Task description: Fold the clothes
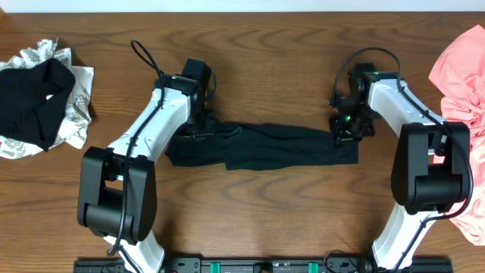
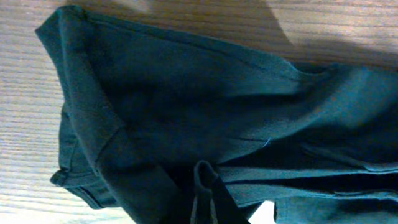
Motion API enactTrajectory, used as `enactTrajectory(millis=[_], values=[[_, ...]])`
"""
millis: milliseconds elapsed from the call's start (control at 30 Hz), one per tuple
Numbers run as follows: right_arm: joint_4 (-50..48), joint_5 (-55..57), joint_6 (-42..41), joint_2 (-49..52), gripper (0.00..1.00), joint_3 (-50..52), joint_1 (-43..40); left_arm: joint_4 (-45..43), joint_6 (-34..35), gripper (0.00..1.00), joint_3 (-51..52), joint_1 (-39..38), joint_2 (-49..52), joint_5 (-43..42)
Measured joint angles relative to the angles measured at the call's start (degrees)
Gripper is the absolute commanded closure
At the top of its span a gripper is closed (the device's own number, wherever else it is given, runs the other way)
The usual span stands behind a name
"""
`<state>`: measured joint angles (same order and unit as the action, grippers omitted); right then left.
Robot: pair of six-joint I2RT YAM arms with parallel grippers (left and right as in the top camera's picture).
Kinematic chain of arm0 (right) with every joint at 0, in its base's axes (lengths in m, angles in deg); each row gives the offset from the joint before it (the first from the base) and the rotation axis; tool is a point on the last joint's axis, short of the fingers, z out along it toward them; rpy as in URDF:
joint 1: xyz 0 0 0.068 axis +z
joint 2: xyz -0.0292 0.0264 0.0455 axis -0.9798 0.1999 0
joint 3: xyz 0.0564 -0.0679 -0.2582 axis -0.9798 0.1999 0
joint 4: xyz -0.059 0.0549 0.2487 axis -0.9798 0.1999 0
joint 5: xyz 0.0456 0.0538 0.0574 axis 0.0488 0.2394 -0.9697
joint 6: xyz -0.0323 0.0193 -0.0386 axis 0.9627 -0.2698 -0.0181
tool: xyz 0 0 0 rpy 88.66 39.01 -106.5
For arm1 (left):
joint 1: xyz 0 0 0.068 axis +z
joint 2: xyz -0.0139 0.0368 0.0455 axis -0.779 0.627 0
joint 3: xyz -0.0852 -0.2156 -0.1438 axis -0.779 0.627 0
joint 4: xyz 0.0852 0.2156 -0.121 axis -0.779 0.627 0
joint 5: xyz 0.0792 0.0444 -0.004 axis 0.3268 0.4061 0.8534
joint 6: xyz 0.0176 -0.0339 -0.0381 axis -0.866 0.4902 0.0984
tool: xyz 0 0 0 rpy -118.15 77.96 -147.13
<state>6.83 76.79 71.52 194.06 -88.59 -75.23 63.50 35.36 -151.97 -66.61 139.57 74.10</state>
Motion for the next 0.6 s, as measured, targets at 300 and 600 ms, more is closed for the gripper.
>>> enactTrajectory(millis=[300,600], values=[[-0.57,2.4,-1.62,-0.92,0.39,1.22,0.0,1.14,-0.07,0.76,0.0,0.0,0.0,1.22],[-1.86,3.69,-1.88,-1.16,0.27,1.22,-1.33,1.44,-1.79,0.69,0.02,0.94,0.0,2.05]])
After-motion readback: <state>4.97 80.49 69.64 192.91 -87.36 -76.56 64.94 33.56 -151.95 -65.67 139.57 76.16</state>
